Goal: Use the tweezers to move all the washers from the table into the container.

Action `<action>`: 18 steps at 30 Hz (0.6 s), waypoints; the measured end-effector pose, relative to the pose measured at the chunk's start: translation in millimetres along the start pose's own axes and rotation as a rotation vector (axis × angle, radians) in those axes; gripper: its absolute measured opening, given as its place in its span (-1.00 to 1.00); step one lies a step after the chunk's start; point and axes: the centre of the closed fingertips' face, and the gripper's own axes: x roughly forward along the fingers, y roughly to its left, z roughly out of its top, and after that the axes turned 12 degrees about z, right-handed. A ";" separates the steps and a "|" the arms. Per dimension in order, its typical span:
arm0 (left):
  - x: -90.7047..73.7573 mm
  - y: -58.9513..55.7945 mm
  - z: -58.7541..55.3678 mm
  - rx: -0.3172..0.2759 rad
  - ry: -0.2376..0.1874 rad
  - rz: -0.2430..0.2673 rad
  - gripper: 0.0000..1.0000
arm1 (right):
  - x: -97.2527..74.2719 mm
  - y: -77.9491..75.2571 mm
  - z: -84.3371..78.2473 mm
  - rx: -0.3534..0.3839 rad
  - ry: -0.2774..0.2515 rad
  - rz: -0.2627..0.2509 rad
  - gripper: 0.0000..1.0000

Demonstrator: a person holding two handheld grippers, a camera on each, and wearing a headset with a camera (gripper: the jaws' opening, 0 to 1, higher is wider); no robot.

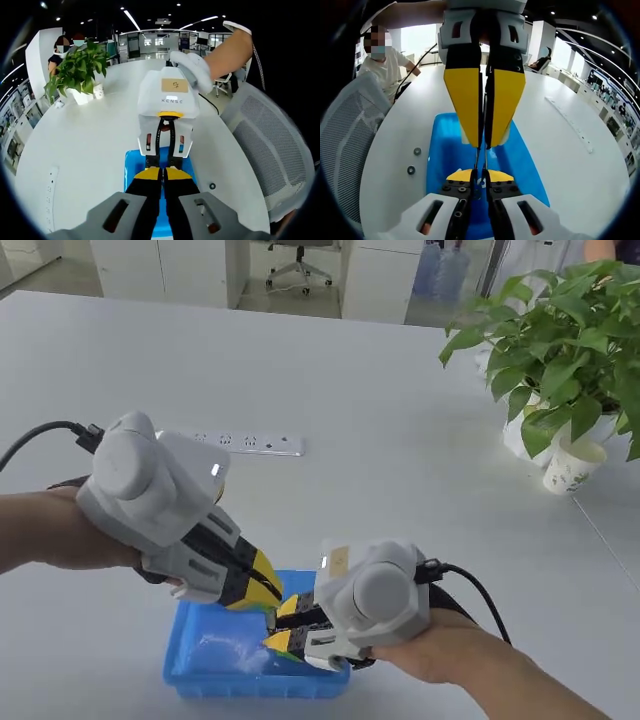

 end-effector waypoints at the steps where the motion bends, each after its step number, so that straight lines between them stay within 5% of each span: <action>1: -0.2 0.0 0.1 -0.001 0.000 0.000 -0.92 | 0.1 -0.1 0.2 -0.001 0.000 0.001 -0.79; 18: -15.2 -7.1 10.1 0.006 -0.008 0.009 -0.92 | -8.4 8.1 13.6 -0.017 -0.018 -0.006 -0.79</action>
